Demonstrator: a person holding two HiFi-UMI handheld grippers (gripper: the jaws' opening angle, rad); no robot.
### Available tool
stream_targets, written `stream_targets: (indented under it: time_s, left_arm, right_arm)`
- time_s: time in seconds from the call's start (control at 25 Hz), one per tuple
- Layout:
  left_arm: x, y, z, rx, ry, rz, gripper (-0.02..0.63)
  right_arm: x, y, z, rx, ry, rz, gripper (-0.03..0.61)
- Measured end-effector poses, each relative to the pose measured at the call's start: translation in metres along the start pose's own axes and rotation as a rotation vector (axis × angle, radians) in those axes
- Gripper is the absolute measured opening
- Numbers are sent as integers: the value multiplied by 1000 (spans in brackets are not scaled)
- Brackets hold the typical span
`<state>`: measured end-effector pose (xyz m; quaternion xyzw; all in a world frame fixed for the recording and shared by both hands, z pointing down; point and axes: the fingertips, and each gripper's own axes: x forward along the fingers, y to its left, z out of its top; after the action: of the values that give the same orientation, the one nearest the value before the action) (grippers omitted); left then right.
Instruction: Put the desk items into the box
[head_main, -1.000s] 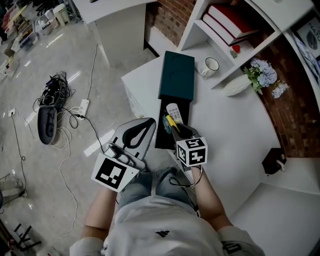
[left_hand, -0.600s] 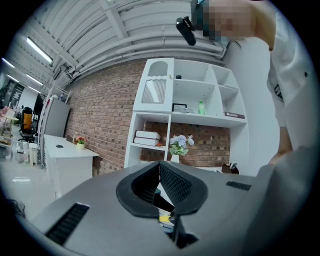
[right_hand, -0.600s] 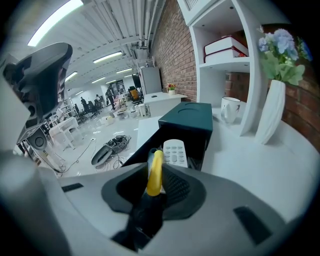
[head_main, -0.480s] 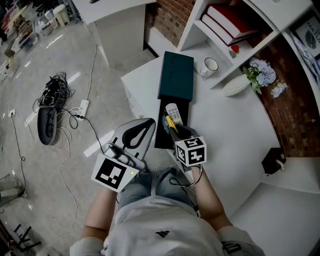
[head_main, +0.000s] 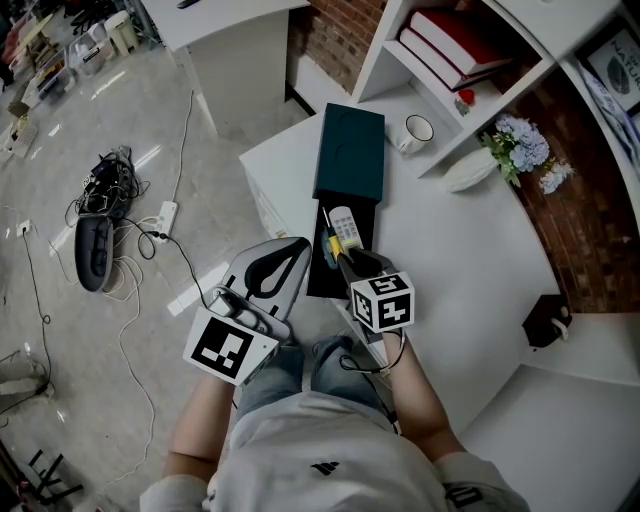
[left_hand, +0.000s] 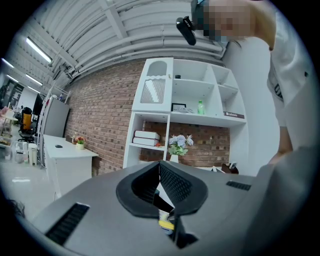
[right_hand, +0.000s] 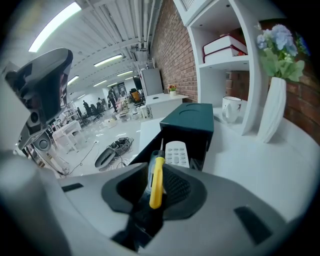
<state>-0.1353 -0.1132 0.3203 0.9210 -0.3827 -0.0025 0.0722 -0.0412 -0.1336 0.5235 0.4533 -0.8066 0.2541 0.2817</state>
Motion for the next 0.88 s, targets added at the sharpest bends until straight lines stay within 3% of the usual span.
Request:
stream_targets:
  time_s: [0.24, 0.52, 0.88]
  left_arm:
    - [2, -3, 1, 10, -3, -3, 12]
    - [0, -8, 1, 10, -7, -8, 12]
    - [3, -19, 6, 25, -16, -44, 12]
  right_arm:
    - [-6, 1, 8, 9, -38, 10, 87]
    - [-22, 9, 29, 17, -120, 43, 11]
    - [-52, 29, 62, -30, -230, 88, 8]
